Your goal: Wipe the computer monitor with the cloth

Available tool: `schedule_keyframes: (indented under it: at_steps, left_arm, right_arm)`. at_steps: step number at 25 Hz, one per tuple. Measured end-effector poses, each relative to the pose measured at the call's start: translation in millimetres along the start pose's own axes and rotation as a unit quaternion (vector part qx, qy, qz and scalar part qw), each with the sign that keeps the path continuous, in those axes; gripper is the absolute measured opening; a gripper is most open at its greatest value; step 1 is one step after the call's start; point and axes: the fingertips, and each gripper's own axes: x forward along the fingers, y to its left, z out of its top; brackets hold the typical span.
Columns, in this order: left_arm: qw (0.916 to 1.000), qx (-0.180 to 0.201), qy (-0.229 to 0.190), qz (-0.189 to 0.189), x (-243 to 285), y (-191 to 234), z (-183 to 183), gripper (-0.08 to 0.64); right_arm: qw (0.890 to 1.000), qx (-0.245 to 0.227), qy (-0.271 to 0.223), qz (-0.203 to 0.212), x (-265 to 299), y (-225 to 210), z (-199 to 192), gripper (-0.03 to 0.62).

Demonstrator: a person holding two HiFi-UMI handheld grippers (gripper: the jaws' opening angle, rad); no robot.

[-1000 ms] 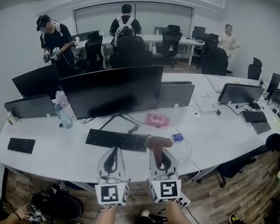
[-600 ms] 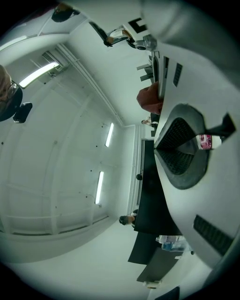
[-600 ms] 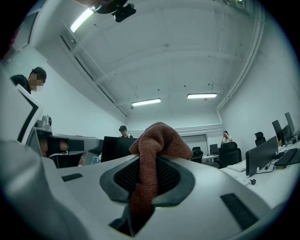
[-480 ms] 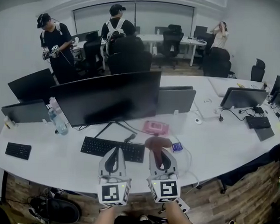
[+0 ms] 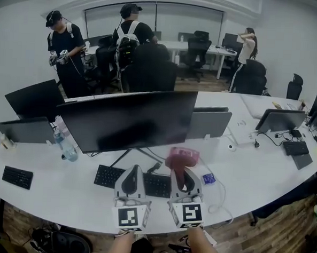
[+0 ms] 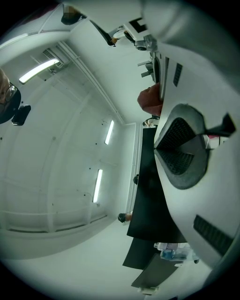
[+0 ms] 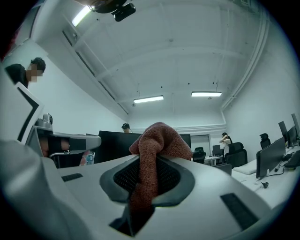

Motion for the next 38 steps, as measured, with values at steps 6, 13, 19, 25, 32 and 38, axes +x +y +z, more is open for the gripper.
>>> schedule_keyframes:
  at_steps: [6, 13, 19, 25, 32, 38]
  left_arm:
    - [0.9999, -0.010, 0.003, -0.005, 34.4, 41.0, -6.5, 0.023]
    - [0.9997, -0.019, 0.004, -0.016, 61.6, 75.8, -12.3, 0.023]
    - [0.9994, -0.026, 0.008, -0.020, 78.2, 85.2, -22.1, 0.023]
    - [0.9994, -0.024, 0.018, -0.017, 102.4, 66.5, -36.6, 0.023]
    - [0.9994, -0.017, 0.026, -0.016, 121.8, 43.7, -49.7, 0.023]
    - [0.9992, -0.021, 0.027, -0.021, 133.4, 30.2, -55.5, 0.023]
  right_arm:
    - [1.000, -0.008, 0.007, -0.004, 50.4, 16.7, -5.0, 0.077]
    - [1.000, -0.013, 0.014, -0.019, 89.6, 28.1, -9.1, 0.077]
    - [0.999, -0.018, 0.018, -0.023, 104.7, 27.2, -15.7, 0.077]
    - [1.000, -0.010, 0.019, -0.019, 115.4, -0.5, -26.4, 0.077]
    - [1.000, 0.001, 0.020, -0.022, 119.0, -34.9, -37.1, 0.078]
    - [0.999, 0.001, 0.027, -0.027, 120.4, -50.8, -48.2, 0.077]
